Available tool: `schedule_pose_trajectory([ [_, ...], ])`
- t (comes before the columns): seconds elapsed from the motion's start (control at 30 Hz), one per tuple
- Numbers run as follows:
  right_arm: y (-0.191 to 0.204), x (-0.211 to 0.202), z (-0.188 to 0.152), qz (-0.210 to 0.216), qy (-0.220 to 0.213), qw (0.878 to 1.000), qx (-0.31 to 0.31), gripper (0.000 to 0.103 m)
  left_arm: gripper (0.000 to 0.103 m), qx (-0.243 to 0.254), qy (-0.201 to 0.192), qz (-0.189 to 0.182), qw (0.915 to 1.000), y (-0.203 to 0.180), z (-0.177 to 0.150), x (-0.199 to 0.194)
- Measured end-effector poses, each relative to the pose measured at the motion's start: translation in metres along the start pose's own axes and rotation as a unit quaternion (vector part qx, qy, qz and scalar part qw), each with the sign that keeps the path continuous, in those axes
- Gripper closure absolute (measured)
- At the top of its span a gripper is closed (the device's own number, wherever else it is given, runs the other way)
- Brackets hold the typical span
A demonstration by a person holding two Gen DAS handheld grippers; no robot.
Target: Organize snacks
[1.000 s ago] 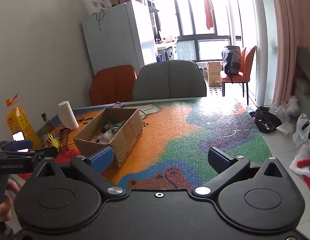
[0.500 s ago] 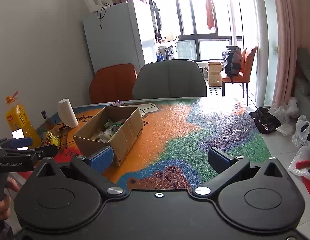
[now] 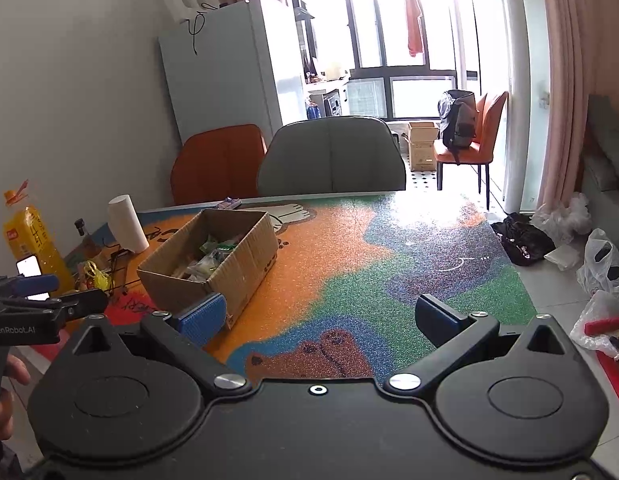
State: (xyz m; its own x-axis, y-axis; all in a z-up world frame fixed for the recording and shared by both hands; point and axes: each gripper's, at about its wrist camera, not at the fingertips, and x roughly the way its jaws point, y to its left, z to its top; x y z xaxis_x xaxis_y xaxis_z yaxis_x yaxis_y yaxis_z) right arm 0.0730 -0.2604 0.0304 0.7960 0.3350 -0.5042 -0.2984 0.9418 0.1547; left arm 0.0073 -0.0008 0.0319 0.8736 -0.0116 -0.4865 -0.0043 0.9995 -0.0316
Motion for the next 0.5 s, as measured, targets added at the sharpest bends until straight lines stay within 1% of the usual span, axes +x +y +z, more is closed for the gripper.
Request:
schedule_pose_trajectory([
  [0.5,-0.0001,0.0024,-0.0012,-0.004,0.0,1.0,-0.002,0.0,0.0,0.0,0.001,-0.006,1.0,0.0009,-0.0016,0.0017],
])
